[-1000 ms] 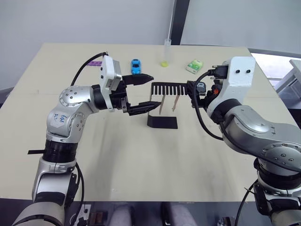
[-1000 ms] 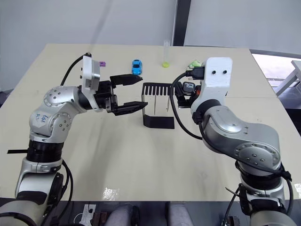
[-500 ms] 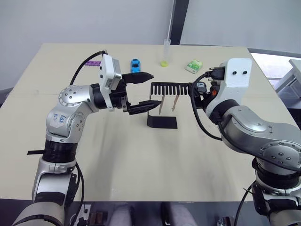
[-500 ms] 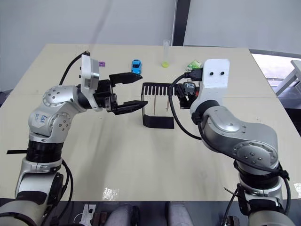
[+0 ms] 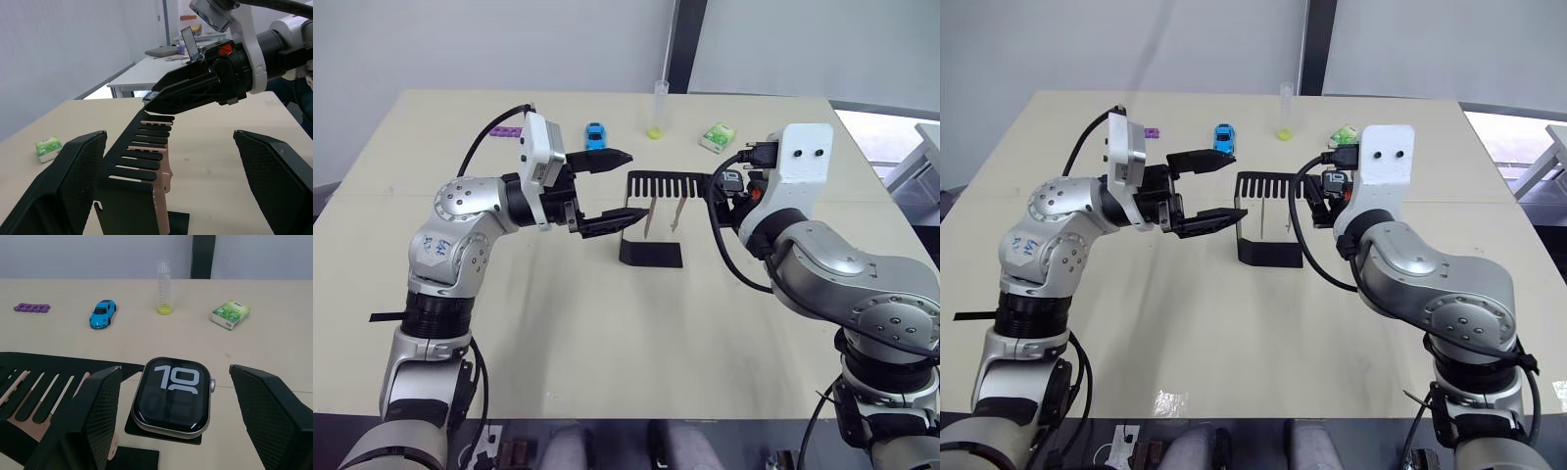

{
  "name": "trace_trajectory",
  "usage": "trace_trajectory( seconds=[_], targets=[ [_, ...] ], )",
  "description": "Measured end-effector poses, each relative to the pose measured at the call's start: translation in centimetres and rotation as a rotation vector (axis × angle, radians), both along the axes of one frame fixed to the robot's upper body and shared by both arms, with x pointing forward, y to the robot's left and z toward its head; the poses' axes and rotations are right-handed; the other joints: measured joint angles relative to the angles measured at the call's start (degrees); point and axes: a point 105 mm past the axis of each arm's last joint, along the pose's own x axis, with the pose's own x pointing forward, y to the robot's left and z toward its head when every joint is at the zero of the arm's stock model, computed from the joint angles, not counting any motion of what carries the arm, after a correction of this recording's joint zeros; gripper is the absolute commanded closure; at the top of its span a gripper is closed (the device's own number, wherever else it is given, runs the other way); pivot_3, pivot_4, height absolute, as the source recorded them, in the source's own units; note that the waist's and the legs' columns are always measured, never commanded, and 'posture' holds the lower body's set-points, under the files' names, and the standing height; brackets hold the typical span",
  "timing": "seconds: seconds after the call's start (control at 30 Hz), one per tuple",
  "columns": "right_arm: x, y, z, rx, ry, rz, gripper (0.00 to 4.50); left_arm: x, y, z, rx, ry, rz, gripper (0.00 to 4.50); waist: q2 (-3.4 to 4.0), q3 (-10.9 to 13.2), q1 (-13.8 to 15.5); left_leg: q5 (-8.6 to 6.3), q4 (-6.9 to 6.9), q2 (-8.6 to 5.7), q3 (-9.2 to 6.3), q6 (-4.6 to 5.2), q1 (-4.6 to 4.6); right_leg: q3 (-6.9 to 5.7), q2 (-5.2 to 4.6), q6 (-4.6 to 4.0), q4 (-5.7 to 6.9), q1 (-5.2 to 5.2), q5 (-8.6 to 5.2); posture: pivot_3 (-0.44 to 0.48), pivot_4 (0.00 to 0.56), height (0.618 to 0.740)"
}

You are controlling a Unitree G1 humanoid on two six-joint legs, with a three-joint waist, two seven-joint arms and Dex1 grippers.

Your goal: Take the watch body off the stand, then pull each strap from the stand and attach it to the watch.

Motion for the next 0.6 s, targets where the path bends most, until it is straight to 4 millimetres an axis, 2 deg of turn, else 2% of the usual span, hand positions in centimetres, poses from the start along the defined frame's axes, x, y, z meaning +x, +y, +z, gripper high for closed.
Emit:
trace_trajectory(
  seconds=[0.13, 0.23, 0.3, 0.33, 0.6],
  targets=[
    [0.0, 0.0, -0.01, -0.001, 0.0, 0.0, 0.78, 0.0, 0.0, 0.0, 0.0, -0.001, 0.0, 0.0, 0.0, 0.0, 0.0, 0.0, 0.0, 0.0, -0.01, 0.0, -0.01, -0.01, 0.0, 0.0, -0.01, 0.0, 0.0, 0.0, 0.15, 0.74],
    [0.0, 0.0, -0.01, -0.001, 0.0, 0.0, 1.64, -0.01, 0.0, 0.02, 0.0, -0.003, 0.0, 0.0, 0.0, 0.0, 0.0, 0.0, 0.0, 0.0, -0.01, 0.0, -0.02, -0.01, 0.0, 0.0, -0.01, 0.0, 0.0, 0.0, 0.15, 0.74],
    [-0.01, 0.03, -0.02, 0.0, 0.001, 0.002, 2.55, -0.03, 0.0, 0.07, -0.001, -0.008, -0.001, 0.0, 0.0, 0.0, 0.01, 0.0, 0.0, 0.0, -0.02, 0.0, -0.03, -0.02, 0.0, 0.0, -0.02, -0.01, 0.0, 0.0, 0.15, 0.74],
    [-0.01, 0.04, -0.02, 0.0, 0.001, 0.003, 2.87, -0.04, 0.0, 0.09, -0.002, -0.011, -0.001, 0.0, 0.0, 0.0, 0.02, 0.0, 0.0, 0.0, -0.02, 0.0, -0.04, -0.02, 0.0, 0.0, -0.02, 0.0, 0.0, 0.0, 0.15, 0.74],
    [-0.05, 0.06, 0.15, -0.014, -0.005, 0.021, 2.87, 0.56, 0.36, -0.28, -0.004, 0.004, 0.019, 0.0, 0.0, 0.0, 0.01, 0.01, 0.01, 0.0, -0.06, 0.0, -0.12, -0.06, 0.0, 0.0, -0.04, -0.06, 0.0, 0.0, 0.15, 0.74]
  ],
)
